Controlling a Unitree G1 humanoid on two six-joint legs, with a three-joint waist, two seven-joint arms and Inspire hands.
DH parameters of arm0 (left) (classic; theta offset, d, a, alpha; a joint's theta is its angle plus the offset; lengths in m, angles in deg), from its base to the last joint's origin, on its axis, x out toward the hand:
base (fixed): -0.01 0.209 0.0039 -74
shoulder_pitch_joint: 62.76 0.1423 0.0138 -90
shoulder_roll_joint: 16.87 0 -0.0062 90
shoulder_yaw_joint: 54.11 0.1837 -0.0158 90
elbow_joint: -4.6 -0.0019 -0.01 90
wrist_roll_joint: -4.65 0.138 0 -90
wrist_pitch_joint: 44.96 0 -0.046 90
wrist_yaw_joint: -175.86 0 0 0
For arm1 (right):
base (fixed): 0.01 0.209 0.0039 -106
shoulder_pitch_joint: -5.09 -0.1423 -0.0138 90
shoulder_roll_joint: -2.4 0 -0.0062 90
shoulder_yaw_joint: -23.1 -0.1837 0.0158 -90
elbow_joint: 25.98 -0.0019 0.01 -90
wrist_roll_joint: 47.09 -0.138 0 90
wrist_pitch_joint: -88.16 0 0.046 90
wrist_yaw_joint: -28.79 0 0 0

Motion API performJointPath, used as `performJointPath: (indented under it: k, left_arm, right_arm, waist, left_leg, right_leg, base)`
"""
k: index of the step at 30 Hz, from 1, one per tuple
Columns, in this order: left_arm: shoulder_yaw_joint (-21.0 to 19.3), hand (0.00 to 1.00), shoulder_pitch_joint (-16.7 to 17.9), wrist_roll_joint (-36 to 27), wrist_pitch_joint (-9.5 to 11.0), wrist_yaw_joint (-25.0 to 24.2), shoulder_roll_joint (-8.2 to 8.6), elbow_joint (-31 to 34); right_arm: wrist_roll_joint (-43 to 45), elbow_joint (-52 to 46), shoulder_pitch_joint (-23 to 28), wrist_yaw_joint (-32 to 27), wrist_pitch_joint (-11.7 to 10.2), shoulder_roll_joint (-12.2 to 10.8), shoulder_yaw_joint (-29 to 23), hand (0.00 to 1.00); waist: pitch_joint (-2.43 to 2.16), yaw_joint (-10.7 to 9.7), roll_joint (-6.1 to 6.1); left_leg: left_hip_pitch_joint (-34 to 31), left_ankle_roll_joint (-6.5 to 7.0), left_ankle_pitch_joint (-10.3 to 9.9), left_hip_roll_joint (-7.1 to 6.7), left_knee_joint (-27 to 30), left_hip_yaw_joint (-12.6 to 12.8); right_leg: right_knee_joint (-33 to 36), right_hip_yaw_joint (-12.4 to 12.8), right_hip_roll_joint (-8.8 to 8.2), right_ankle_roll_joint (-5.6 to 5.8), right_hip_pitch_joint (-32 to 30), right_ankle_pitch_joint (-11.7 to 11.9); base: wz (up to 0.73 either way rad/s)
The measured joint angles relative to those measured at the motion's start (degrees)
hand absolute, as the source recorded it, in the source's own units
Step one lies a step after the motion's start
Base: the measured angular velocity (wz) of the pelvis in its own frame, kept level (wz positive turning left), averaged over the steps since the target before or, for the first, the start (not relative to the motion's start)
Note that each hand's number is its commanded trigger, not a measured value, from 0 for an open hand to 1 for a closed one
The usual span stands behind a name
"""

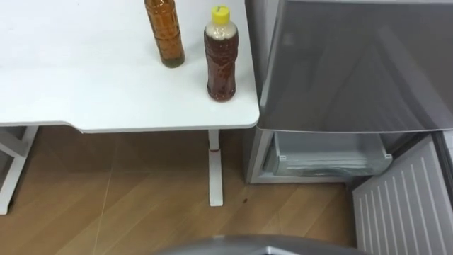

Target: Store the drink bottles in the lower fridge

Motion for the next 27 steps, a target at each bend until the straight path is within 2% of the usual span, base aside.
performJointPath:
  k: [6, 8, 10, 13, 15, 18, 22, 27]
  left_arm:
    - [-4.58, 0.0, 0.26, -7.97, 0.9, 8.34, 0.04, 2.88]
    - [-9.35, 0.0, -0.15, -14.64, 1.78, 11.57, 0.02, 5.42]
    - [-12.04, 0.0, -0.19, -20.15, 2.28, 14.56, -0.09, 8.64]
    - [-14.12, 0.0, -0.19, -27.54, 4.48, 19.5, -0.08, 11.99]
    - [-15.14, 0.0, -0.19, -30.15, 5.3, 22.48, -0.2, 13.92]
    - [-16.71, 0.0, 0.45, -33.36, 6.37, 27.2, -0.15, 20.82]
    - [-16.84, 0.0, 0.23, -34.87, 11.26, 34.1, -0.12, 32.21]
    - [-16.84, 0.0, 0.14, -35.45, 14.93, 40.13, -0.16, 47.82]
  right_arm:
    - [0.16, -0.07, -0.54, -0.14, 0.02, 0.24, -0.95, 0.0]
    - [0.53, -0.19, -0.73, -0.81, -0.12, 0.31, -1.56, 0.0]
    - [0.84, -0.26, -0.65, -1.23, -0.27, 0.42, -2.79, 0.0]
    - [1.34, -0.42, -0.63, -1.66, -1.09, 1.56, -3.25, 0.0]
    - [1.34, -0.75, -0.43, -2.22, -1.7, 2.01, -3.4, 0.0]
    - [1.39, -0.99, -0.47, -3.1, -3.0, 2.33, -4.48, 0.0]
    - [1.11, -2.18, 0.07, -3.79, -5.34, 2.46, -4.89, 0.0]
    - [0.6, -2.6, 1.28, -3.72, -6.55, 2.12, -4.87, 0.0]
  waist:
    - [-0.12, 0.27, 0.36]
    - [-0.24, 0.87, 0.62]
    - [-0.2, 1.37, 0.64]
    - [-0.13, 2.4, 1.21]
    - [-0.29, 2.97, 1.72]
    - [-0.48, 3.25, 2.0]
    - [-0.49, 3.85, 2.01]
    - [-0.49, 4.32, 1.95]
  left_leg:
    - [-0.62, 0.03, -0.02, -0.18, 0.09, -0.8]
    - [-0.88, 0.05, -0.01, -0.21, 0.14, -1.01]
    - [-1.04, 0.05, -0.01, -0.32, 0.14, -1.37]
    - [-1.17, 0.09, -0.03, -0.46, -0.04, -1.41]
    - [-1.23, 0.09, -0.04, -0.45, -0.07, -1.47]
    - [-1.27, 0.08, -0.03, -0.44, -0.01, -1.9]
    - [-1.34, 0.08, -0.03, -0.5, 0.04, -2.35]
    - [-1.16, 0.08, -0.03, -0.54, -0.01, -2.48]
  right_leg:
    - [0.11, -0.84, -0.07, 0.03, -0.12, -0.02]
    - [0.06, -1.3, -0.1, 0.03, -0.13, -0.02]
    - [-0.01, -1.59, -0.14, 0.04, -0.09, -0.02]
    - [-0.1, -1.49, -0.2, 0.14, -0.29, -0.09]
    - [-0.1, -1.57, -0.18, 0.14, -0.32, -0.09]
    - [-0.07, -1.89, -0.16, 0.13, -0.26, -0.09]
    - [-0.09, -1.83, -0.17, 0.13, -0.24, -0.09]
    - [-0.03, -1.49, -0.16, 0.13, -0.19, -0.09]
  base:
    - [0.08]
    - [0.07]
    - [0.07]
    - [0.02]
    - [0.03]
    - [0.07]
    - [0.0]
    - [-0.01]
